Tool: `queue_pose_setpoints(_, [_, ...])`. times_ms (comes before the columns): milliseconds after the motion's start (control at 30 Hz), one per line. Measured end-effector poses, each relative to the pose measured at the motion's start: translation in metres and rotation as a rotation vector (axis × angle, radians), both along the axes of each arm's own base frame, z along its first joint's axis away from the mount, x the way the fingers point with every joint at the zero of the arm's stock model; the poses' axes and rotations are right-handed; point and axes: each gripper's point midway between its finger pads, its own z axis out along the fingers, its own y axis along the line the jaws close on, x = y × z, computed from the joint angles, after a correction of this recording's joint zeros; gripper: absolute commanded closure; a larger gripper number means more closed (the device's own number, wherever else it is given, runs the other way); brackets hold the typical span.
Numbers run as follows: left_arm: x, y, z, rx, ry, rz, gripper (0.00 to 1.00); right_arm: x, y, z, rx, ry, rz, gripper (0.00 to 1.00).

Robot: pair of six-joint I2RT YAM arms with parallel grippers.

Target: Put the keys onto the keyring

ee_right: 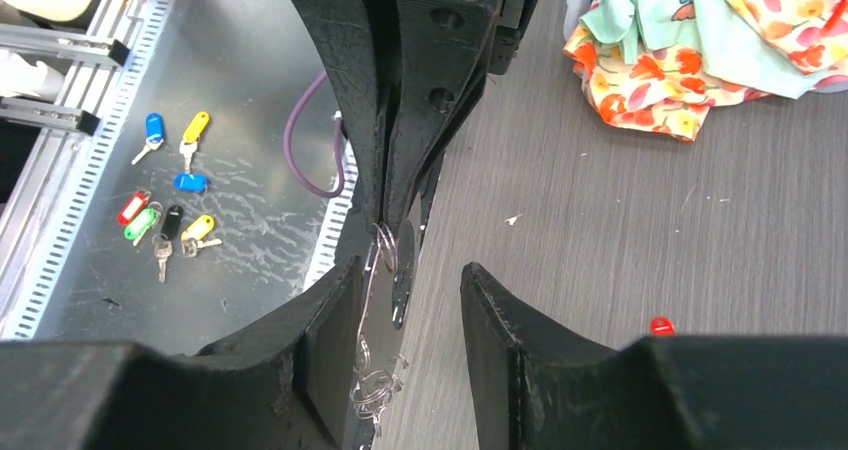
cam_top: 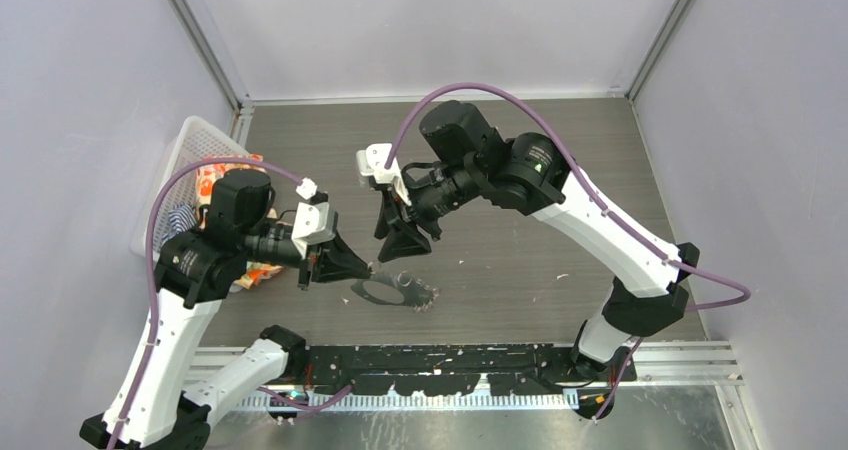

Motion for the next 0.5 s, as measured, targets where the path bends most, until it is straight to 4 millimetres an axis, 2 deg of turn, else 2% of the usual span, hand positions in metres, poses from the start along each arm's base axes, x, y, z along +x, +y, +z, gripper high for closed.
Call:
queue_pose_setpoints(367, [-0.001, 0.0, 0.002, -0.004, -0.01, -0.002, 1.0, -0.006, 0.005, -0.007, -0.013, 0.047, 0.041, 0.54])
queue_pose_setpoints(500, [-0.003, 0.0, 0.006, -0.019, -0.027, -0.006, 1.0, -0.009, 0.009, -0.013, -0.014, 0.083, 0.053, 0.59])
